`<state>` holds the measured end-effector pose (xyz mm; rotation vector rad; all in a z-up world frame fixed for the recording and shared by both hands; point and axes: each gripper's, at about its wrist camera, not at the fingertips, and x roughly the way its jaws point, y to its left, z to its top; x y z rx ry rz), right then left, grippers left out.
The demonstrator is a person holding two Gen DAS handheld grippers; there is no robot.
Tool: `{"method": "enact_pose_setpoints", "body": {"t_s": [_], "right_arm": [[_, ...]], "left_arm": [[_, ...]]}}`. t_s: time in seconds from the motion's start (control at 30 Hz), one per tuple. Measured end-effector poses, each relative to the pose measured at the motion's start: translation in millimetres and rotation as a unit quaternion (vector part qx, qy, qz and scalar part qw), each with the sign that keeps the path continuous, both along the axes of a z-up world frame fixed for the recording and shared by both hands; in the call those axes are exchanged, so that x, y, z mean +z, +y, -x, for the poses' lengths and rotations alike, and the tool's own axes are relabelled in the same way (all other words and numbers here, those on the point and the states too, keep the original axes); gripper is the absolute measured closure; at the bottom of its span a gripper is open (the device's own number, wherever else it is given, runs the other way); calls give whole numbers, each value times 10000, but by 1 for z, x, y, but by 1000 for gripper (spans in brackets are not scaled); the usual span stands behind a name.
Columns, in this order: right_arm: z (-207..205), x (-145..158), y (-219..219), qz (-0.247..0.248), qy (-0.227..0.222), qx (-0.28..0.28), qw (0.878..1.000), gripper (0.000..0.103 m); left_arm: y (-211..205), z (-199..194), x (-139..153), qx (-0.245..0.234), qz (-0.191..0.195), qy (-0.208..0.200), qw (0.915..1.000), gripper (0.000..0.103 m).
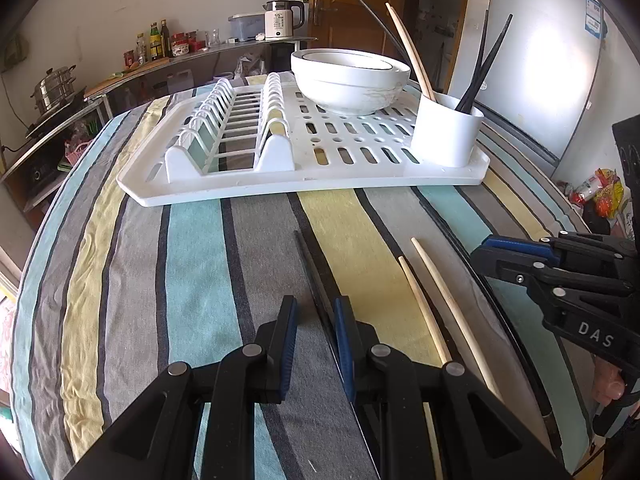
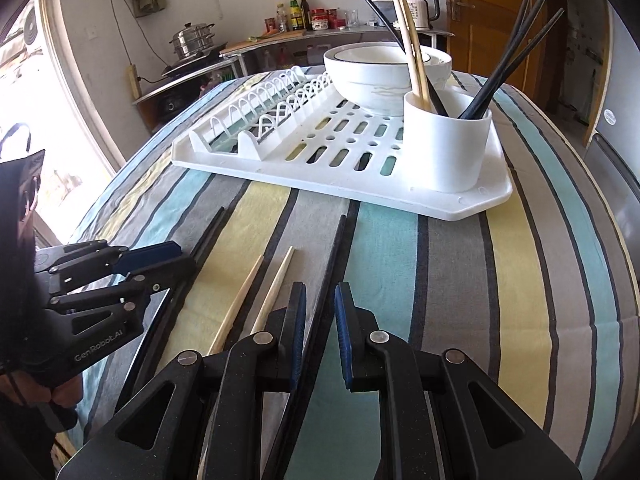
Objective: Organize utensils
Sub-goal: 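Grasp a black chopstick with the left tool while the right tool grasps another black chopstick, then lift both black chopsticks and carry them above the white cup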
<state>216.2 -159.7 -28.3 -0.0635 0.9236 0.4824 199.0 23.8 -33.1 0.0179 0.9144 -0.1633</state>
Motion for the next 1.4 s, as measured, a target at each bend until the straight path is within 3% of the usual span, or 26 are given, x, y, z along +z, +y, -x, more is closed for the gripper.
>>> {"method": "enact_pose_setpoints", "body": {"t_s": [0.4,0.53,0.57,0.67,0.83,1.4], "right_arm": [[-13,-6,19,554,-144,-70,9983,89],[-13,-6,24,644,-194,-17,9977,96],[-13,-6,25,633,-191,-17,9978,97],[-17,-5,23,482,-90,26,9988,98],[-12,5,19,172,-118,141,9997,99],[27,95,-28,-663,-1176,-103,9908,98]], "left_arm": [[-9,-5,-2,129,-191,-111,9997,84],[-15,-8,-2,126,-269,-89,9995,92],[-17,-8,-2,111,-283,-77,9995,96],[-21,-11,-1,74,-323,-35,9994,97],[-18,-14,3,93,-78,49,9999,98],[-12,22,97,-19,295,-1042,9941,99]]}}
